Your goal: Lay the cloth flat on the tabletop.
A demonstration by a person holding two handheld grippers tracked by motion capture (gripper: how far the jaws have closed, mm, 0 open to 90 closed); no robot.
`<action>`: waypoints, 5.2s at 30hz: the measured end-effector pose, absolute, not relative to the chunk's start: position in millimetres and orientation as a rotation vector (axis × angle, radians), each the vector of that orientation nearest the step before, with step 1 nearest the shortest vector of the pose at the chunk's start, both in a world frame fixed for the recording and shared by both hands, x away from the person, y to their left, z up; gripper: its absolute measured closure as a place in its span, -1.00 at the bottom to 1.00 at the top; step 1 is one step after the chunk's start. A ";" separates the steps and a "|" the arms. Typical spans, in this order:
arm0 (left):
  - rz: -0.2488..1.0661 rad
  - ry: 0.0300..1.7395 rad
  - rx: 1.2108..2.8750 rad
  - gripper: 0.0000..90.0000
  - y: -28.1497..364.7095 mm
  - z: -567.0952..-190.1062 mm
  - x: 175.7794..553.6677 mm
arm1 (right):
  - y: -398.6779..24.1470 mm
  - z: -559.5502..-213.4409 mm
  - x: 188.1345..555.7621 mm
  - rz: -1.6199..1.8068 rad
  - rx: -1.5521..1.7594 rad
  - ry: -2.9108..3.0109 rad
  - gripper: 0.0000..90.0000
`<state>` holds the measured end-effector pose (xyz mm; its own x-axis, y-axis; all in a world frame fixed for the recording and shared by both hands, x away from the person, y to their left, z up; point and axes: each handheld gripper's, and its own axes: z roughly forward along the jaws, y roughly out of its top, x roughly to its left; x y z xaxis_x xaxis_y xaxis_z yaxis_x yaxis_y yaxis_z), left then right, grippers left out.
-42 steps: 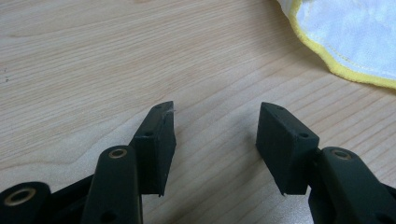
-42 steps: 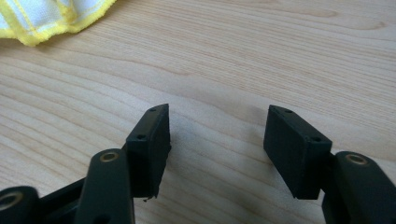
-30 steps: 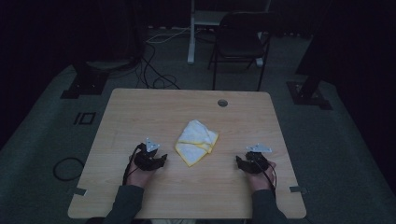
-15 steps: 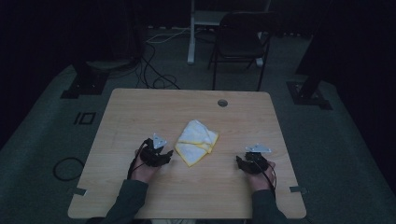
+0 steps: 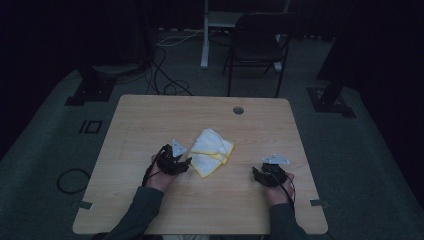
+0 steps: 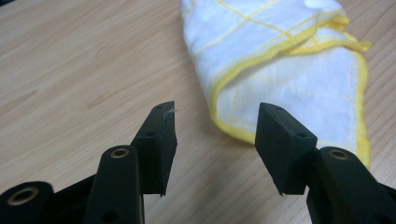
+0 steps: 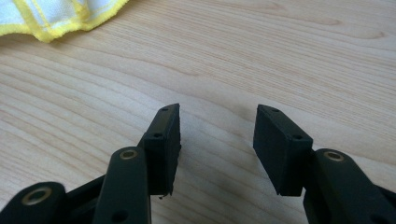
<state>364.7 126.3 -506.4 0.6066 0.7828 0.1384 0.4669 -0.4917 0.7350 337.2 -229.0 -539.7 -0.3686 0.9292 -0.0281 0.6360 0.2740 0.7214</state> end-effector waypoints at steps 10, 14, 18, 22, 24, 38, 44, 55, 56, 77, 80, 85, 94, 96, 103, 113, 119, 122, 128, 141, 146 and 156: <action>0.641 0.880 2.216 0.08 106.9 -504.1 371.3 | -229.1 -539.2 336.4 0.875 1.409 2.094 0.14; 0.649 0.852 2.226 0.08 98.8 -502.4 374.1 | -228.8 -539.2 336.1 0.877 1.407 2.095 0.14; 0.668 0.822 2.245 0.08 91.0 -499.8 376.5 | -228.7 -539.6 336.2 0.876 1.410 2.097 0.14; 0.679 0.791 2.262 0.08 82.9 -498.2 380.0 | -228.5 -540.0 336.4 0.875 1.408 2.100 0.14; 0.672 0.783 2.260 0.08 78.5 -497.7 381.7 | -228.6 -540.4 336.6 0.875 1.406 2.104 0.14; 0.657 0.708 2.306 0.09 50.5 -502.1 391.6 | -229.0 -541.1 336.9 0.869 1.410 2.109 0.14; 0.654 0.679 2.329 0.09 38.2 -504.6 394.3 | -229.2 -541.5 337.0 0.869 1.410 2.109 0.13; 0.658 0.659 2.379 0.12 20.1 -510.4 404.7 | -229.4 -541.9 337.4 0.873 1.411 2.112 0.13; 0.657 0.663 2.380 0.13 18.8 -511.3 405.9 | -229.4 -541.9 337.3 0.873 1.410 2.112 0.13; 0.644 0.729 2.306 0.89 30.6 -494.8 414.0 | -230.3 -542.1 337.4 0.875 1.409 2.113 0.12; 0.633 0.747 2.279 0.89 35.5 -490.9 415.7 | -230.3 -542.0 337.2 0.875 1.409 2.114 0.12; 0.625 0.796 2.230 0.89 48.7 -482.8 421.3 | -230.3 -542.0 337.2 0.874 1.411 2.114 0.12; 0.617 0.892 2.163 0.89 72.9 -475.1 430.3 | -230.2 -542.0 337.2 0.875 1.411 2.114 0.12; 0.617 0.914 2.152 0.90 79.1 -475.0 431.8 | -230.2 -542.0 337.1 0.875 1.412 2.114 0.12; 0.606 0.977 2.125 0.90 97.8 -475.9 437.4 | -229.4 -541.7 337.0 0.876 1.408 2.113 0.12; 0.571 1.128 2.078 0.90 137.3 -490.4 448.8 | -224.6 -538.1 335.2 0.902 1.357 2.120 0.13; 0.534 1.221 2.054 0.88 159.6 -503.9 452.6 | -224.3 -538.0 335.2 0.904 1.355 2.124 0.13; 0.545 1.255 2.037 0.83 169.4 -507.6 451.3 | -223.1 -537.8 334.8 0.908 1.350 2.128 0.13; 0.548 1.334 1.977 0.75 195.2 -509.8 447.9 | -218.6 -534.9 333.2 0.934 1.309 2.140 0.13; 0.554 1.223 2.005 0.69 190.0 -506.9 415.7 | -196.3 -522.8 341.4 1.011 1.174 2.181 0.26; 0.539 1.163 2.018 0.68 174.2 -507.2 403.4 | -188.5 -524.4 345.6 1.042 1.169 2.196 0.29; 0.509 1.026 2.066 0.67 136.9 -504.0 381.9 | -170.3 -524.5 354.4 1.113 1.141 2.212 0.38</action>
